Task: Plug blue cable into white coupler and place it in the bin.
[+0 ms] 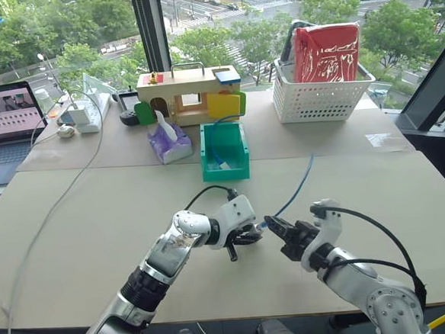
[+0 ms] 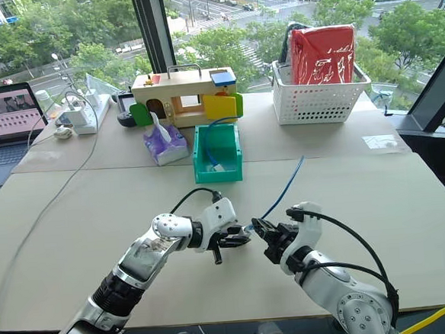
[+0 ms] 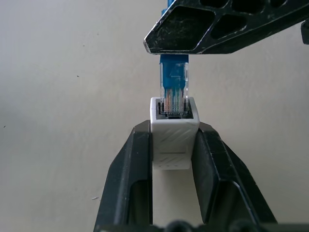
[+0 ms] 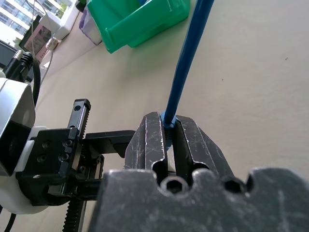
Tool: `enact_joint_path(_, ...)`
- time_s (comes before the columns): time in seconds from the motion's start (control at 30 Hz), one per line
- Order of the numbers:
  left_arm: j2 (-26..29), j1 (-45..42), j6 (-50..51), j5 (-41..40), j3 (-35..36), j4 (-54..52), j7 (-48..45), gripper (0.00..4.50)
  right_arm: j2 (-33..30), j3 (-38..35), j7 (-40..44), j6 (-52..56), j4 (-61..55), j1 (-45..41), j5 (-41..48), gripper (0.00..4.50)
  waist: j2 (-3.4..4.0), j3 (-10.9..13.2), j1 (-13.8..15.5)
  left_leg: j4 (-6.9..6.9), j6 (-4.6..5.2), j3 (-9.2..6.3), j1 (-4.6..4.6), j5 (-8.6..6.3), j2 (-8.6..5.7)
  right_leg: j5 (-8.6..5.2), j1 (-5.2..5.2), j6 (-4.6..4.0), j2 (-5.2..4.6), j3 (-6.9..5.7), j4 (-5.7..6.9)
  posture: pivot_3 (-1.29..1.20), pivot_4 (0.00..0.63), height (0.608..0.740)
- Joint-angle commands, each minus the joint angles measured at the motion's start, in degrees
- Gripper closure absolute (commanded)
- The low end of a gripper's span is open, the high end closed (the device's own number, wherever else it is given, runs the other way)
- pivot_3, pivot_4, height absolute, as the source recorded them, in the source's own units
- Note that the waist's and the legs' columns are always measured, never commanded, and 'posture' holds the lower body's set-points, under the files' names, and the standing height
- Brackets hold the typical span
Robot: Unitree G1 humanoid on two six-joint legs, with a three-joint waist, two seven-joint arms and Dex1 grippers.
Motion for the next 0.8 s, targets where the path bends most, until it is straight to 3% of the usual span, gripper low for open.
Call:
enact_joint_path(0.03, 0.29, 0.99, 2.13, -1.33, 0.02, -1.63, 0.16, 3.86, 0.43, 1.42, -3.54, 3.39, -0.18, 1.60, -1.42, 4.50, 0.00, -0.01, 0.01, 0.00, 0.00, 0.00, 0.01, 0.00, 0.00, 0.00, 0.01, 0.00, 0.00, 0.00, 0.00, 0.00, 0.150, 0.732)
enact_joint_path(0.8, -1.86, 0.29, 5.63, -2.08, -4.00, -0.68, 1.26, 3.86, 0.84, 5.70, -10.06, 10.51, -8.34, 4.08, -1.44, 4.50, -0.18, -1.42, 0.21, -0.17, 0.02, 0.00, 0.10, -0.02, 0.00, -0.04, 0.16, 0.00, -0.01, 0.00, -0.29, 0.00, 0.150, 0.732)
